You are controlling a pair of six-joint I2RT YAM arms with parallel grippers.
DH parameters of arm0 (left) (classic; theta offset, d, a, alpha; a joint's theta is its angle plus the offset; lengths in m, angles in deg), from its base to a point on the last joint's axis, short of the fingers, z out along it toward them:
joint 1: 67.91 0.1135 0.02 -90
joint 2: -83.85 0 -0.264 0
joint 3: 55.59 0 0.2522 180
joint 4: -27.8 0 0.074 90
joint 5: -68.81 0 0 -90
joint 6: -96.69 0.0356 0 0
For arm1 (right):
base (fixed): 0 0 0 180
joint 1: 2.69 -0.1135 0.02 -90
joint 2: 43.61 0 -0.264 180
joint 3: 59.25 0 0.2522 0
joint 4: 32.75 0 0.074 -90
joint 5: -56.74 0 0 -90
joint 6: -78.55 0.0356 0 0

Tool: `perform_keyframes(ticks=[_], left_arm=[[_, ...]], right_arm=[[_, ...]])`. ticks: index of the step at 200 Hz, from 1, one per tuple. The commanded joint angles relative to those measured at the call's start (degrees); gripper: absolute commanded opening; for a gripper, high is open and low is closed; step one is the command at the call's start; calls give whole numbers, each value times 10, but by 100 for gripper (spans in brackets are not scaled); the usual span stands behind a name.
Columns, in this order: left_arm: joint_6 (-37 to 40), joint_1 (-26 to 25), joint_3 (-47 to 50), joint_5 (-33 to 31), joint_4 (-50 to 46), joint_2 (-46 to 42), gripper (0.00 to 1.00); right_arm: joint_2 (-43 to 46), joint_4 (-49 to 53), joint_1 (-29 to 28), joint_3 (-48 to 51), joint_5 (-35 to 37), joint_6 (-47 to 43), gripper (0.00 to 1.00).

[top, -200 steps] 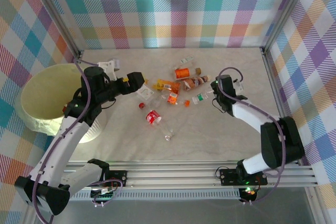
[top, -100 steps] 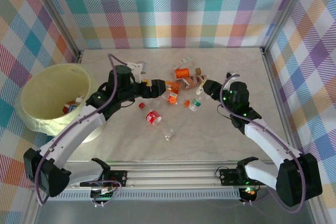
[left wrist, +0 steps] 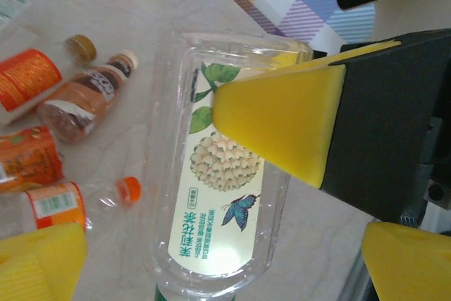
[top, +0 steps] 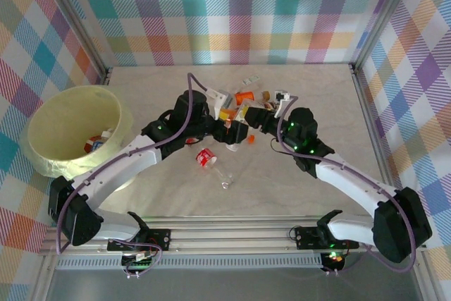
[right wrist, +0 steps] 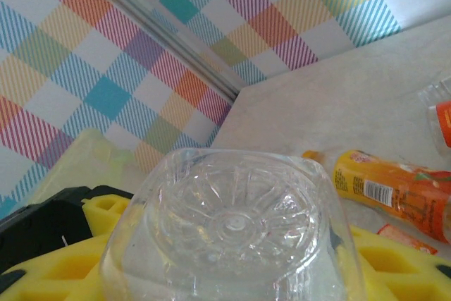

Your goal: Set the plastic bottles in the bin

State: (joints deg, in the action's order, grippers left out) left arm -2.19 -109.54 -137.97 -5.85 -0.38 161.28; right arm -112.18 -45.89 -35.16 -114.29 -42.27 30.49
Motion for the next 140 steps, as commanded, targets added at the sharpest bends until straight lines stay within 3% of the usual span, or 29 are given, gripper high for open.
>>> perform_keyframes(ticks=[1, 60, 83, 99, 140], left_arm=[[27, -11, -12, -22, 31, 10, 100], [55, -10, 29, -77, 57, -6, 100], [67, 14, 52, 12, 82, -29, 99], [75, 27, 53, 45, 81, -39, 96], [99, 28, 46, 10, 89, -43, 79]], right_arm=[[-13, -80, -24, -25, -13, 36, 39], [-17, -120, -30, -32, -39, 50, 40], [-12, -124, -30, -30, -43, 42, 41], [-13, -123, -30, -30, -50, 42, 41], [-20, -107, -29, -44, -63, 52, 41]])
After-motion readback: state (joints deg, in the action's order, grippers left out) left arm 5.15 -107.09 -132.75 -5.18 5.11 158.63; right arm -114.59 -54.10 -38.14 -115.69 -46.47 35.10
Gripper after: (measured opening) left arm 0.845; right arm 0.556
